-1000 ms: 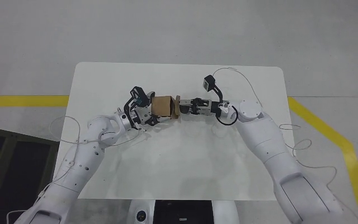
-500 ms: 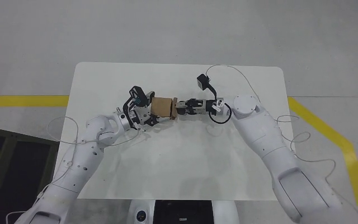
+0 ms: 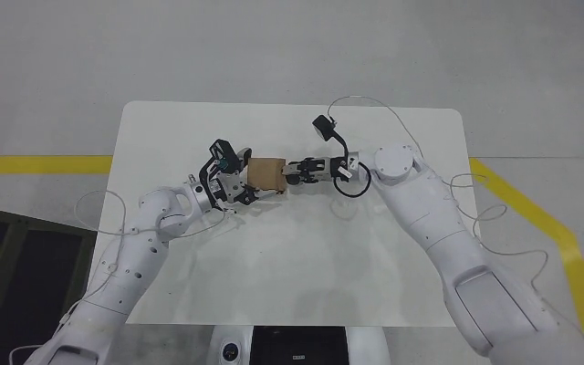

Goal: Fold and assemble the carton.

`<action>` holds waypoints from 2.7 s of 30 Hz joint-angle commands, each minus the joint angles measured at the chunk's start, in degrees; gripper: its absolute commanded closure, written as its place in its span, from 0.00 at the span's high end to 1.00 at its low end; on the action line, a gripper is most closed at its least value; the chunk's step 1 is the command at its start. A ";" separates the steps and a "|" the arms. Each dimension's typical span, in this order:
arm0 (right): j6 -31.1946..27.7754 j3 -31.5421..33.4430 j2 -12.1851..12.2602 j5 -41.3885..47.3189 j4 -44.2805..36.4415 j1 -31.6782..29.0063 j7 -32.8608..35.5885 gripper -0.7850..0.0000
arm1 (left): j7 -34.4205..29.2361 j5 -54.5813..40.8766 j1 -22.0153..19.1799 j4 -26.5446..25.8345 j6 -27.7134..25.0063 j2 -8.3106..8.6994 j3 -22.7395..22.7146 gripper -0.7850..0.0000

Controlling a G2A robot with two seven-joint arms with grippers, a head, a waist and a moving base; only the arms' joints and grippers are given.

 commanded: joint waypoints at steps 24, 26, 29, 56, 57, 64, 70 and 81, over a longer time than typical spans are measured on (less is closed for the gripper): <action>2.38 -0.11 -0.04 -3.48 -0.84 1.16 0.49 0.23 | -0.42 0.02 0.59 -0.37 0.04 -0.14 -1.00 1.00; 2.66 -0.31 -0.12 -3.92 -0.79 1.39 0.44 0.23 | -0.42 0.00 0.63 -0.44 0.13 -0.16 -1.07 1.00; 2.95 -0.66 -0.25 -4.72 -0.73 1.78 0.43 0.22 | -0.39 0.11 0.72 -0.60 0.13 -0.18 -1.14 1.00; 3.98 -1.51 -0.92 -6.96 0.12 3.40 1.52 0.11 | -0.77 -0.09 1.73 -1.72 0.88 -0.39 -1.77 1.00; 3.94 -1.57 -0.99 -6.90 -0.08 3.43 1.54 0.11 | -0.75 -0.07 1.79 -1.77 0.92 -0.40 -1.79 1.00; 3.55 -1.72 -1.40 -6.12 0.77 3.75 1.52 0.09 | -0.66 -0.20 2.07 -2.04 1.10 -0.49 -1.80 1.00; 2.33 -0.77 -1.78 -2.18 2.40 3.41 2.16 0.11 | -0.76 -0.30 2.23 -2.24 0.98 -0.58 -1.70 1.00; 1.02 -0.41 -2.64 2.32 4.15 2.18 2.41 0.41 | -1.14 -1.07 2.67 -2.50 1.07 -0.74 -1.63 1.00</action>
